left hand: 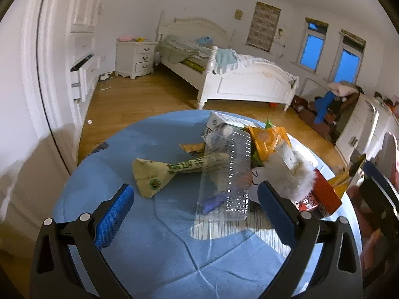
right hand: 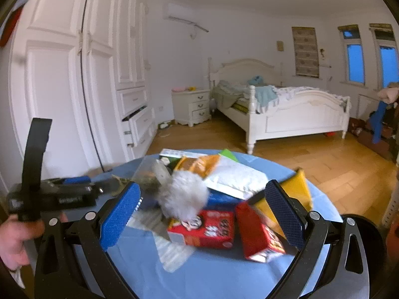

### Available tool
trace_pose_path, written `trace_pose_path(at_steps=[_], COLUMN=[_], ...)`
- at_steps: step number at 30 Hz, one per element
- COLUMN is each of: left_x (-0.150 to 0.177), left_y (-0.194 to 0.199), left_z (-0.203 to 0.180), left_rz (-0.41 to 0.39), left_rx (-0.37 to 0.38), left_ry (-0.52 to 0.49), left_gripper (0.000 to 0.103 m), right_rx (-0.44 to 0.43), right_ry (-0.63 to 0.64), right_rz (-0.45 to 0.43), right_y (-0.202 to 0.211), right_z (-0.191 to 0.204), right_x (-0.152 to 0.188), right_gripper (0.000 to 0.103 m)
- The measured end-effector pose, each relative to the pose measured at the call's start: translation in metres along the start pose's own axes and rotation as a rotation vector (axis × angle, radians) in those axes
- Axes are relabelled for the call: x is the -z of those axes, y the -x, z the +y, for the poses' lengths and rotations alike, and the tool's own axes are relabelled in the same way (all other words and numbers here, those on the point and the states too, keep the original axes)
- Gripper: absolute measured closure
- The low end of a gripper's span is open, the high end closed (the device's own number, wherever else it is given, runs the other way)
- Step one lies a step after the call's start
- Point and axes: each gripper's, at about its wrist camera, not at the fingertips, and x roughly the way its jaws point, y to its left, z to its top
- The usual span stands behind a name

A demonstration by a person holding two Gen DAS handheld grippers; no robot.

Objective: Collect trash

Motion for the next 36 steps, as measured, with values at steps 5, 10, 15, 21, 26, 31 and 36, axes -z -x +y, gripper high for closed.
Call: trace_pose_path(at_steps=[5,10,15,21,26,31,36], left_x=[-0.002,-0.001,0.001,0.002,-0.001,-0.010,-0.013], left_y=[-0.007,-0.010,-0.019,-0.025,-0.031,-0.044,-0.058], left_z=[-0.004,-0.010,-0.013,-0.009,-0.008,-0.021,-0.022], left_rz=[0.014,0.018,0.044,0.072,0.094,0.106,0.125], left_rx=[0.007,0.003,0.006,-0.009,-0.021,-0.036,-0.024], left_ry=[-0.018,-0.034,-0.047,-0.032,-0.037,-0.082,-0.076], left_gripper=[0.005,0.005,0.005,0.005,0.005,0.010,0.053], right_rx=[-0.014,-0.015,-0.042,-0.089,-0.063,-0.159,-0.291], right_ry=[-0.001,0.000,-0.009,-0.022,-0.064,-0.160,-0.199], right_rz=[0.000,0.017,0.068,0.215,0.402,0.373,0.285], right_y=[-0.008,-0.017,-0.031,-0.076,-0.120,-0.107,-0.073], right_z=[0.001,0.002,-0.001,0.003,-0.007,-0.020,-0.026], right_x=[-0.009,-0.012,-0.013,-0.025,-0.022,-0.019,-0.033], right_gripper=[0.004,0.004,0.004,0.009,0.048,0.064,0.067])
